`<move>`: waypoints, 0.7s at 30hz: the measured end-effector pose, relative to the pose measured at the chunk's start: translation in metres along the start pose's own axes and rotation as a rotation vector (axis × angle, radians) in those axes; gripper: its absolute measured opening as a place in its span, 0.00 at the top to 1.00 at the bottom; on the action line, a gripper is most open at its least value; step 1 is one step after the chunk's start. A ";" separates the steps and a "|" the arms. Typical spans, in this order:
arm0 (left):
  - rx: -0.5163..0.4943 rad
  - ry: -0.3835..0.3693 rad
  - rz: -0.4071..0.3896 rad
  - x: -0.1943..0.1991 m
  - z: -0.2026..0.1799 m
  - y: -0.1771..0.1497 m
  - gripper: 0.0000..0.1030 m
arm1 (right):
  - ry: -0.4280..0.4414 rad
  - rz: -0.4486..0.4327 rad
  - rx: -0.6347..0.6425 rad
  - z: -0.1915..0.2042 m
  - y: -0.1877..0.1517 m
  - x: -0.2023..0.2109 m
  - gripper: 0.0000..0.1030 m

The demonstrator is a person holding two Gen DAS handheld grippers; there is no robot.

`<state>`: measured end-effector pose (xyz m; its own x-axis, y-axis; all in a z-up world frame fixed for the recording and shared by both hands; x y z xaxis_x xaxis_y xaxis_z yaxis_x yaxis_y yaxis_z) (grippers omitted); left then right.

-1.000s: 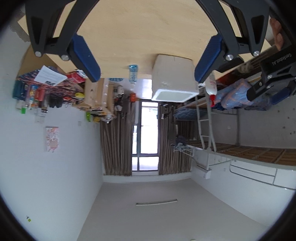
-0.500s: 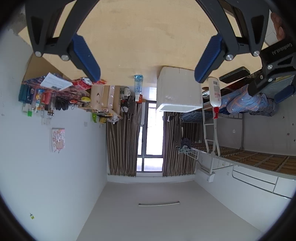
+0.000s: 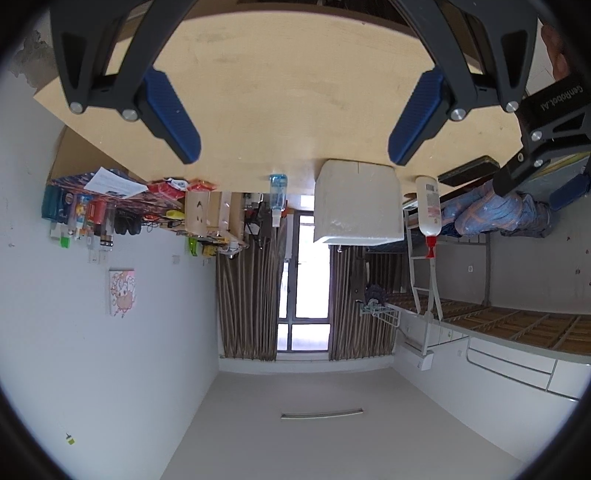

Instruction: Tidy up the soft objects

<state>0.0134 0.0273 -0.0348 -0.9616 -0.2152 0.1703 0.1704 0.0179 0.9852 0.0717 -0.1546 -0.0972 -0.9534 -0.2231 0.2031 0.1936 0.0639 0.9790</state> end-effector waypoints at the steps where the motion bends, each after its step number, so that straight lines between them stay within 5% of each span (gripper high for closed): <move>1: -0.005 -0.001 -0.005 0.002 -0.001 0.001 0.01 | 0.000 0.004 0.005 0.001 -0.001 0.001 0.00; 21: -0.001 -0.002 0.021 0.000 0.001 -0.004 0.01 | -0.017 0.016 0.004 -0.004 -0.003 0.003 0.00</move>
Point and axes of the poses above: each gripper's, at about its wrist camera, not at the fingertips, and x roughly against the way its jaws point, z to its left, y to its top, the point moved 5 cm from there along -x, roughly the way its jaws point, and after that the axes turned 6 degrees about z, right-handed, at the moved point
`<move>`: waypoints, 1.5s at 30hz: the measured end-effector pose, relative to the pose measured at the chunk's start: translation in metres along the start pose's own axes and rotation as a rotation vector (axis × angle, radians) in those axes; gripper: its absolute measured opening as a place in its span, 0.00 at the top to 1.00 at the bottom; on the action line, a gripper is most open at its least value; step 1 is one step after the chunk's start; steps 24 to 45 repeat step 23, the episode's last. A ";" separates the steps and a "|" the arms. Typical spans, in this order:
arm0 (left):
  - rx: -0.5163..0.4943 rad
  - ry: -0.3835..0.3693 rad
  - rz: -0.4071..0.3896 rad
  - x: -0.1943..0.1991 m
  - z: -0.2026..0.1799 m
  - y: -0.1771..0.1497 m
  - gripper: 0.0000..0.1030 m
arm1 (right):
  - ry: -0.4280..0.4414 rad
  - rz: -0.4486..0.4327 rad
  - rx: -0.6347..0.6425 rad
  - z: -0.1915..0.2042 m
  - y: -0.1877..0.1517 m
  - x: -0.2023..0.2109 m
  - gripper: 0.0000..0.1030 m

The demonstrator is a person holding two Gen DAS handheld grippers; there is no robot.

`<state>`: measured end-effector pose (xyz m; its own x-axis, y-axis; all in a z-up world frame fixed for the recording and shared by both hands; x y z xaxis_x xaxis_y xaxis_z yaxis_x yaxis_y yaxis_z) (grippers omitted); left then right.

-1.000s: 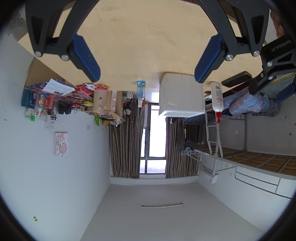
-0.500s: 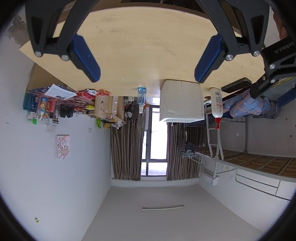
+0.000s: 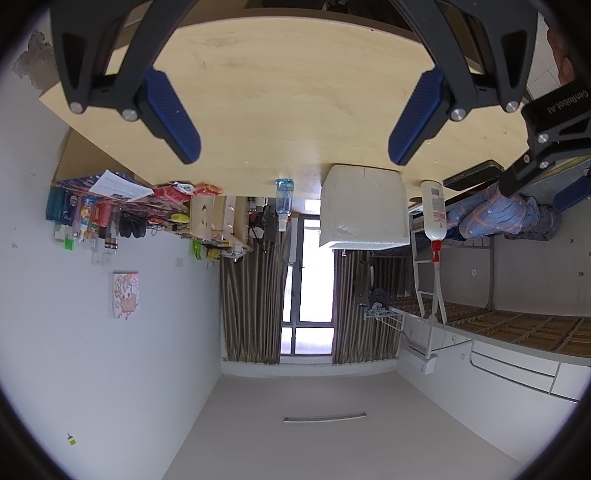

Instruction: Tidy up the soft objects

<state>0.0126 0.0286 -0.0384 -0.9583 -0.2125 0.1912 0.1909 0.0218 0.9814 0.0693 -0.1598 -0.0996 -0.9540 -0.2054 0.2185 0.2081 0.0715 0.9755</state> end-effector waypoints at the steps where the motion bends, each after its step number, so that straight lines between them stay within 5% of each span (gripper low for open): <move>1: -0.001 0.001 -0.001 0.000 0.001 0.000 0.01 | -0.001 0.005 0.000 0.000 0.000 0.000 0.00; 45: -0.004 0.003 0.009 -0.003 -0.001 -0.001 0.01 | 0.000 0.018 -0.004 0.001 -0.002 0.000 0.00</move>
Point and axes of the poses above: each gripper's, at about its wrist camera, not at the fingertips, and x roughly against the way its jaws point, z to its left, y to its top, the point moved 5 cm from there along -x, roughly the way its jaws point, and after that the axes turned 6 degrees about z, right-handed, at the moved point
